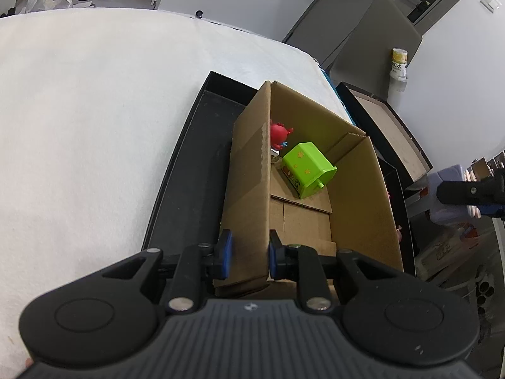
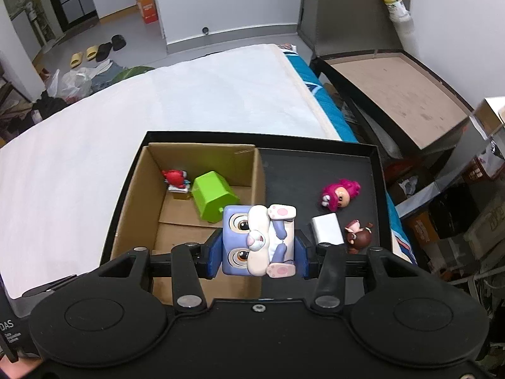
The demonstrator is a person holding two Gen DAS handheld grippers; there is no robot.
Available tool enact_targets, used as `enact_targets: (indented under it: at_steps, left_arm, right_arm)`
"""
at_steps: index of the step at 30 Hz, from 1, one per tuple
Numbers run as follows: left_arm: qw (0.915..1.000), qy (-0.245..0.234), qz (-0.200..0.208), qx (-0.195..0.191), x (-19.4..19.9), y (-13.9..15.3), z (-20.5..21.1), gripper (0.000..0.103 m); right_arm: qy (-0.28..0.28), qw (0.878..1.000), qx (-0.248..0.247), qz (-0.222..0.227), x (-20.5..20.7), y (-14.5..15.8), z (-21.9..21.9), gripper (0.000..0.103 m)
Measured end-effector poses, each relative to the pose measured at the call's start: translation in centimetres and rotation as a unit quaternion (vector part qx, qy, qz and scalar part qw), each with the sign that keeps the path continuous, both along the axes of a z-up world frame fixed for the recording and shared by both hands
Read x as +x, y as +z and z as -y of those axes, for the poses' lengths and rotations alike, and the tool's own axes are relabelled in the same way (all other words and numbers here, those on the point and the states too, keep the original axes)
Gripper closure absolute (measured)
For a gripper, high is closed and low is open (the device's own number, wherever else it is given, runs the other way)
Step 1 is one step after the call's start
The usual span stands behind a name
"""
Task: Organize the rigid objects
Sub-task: 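Carry the bunny block into the cardboard box and open the right gripper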
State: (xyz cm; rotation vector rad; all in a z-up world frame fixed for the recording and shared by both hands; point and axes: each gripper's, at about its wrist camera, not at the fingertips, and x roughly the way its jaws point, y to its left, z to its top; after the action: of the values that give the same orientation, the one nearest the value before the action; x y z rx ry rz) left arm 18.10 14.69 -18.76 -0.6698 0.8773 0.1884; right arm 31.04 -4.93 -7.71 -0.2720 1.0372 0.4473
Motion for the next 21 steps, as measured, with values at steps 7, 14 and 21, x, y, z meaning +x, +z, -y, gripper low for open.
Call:
enact_targets:
  at_steps: [7,14,21]
  left_arm:
    - [1.0000,0.000,0.001,-0.001,-0.1,0.0,0.0,0.082]
    - [1.0000,0.000,0.001,-0.004,-0.1,0.0,0.0,0.082]
    - [1.0000,0.003,0.000,-0.007,-0.1,0.0,0.0,0.082]
  right_arm:
    - [0.009,1.000,-0.002,0.002,-0.2,0.3,-1.4,0.059]
    - [0.013,1.000,0.006,-0.001,-0.5,0.1,-3.0,0.059]
    - [0.027,0.999,0.014,-0.014,-1.0,-1.0,-5.2,0.059]
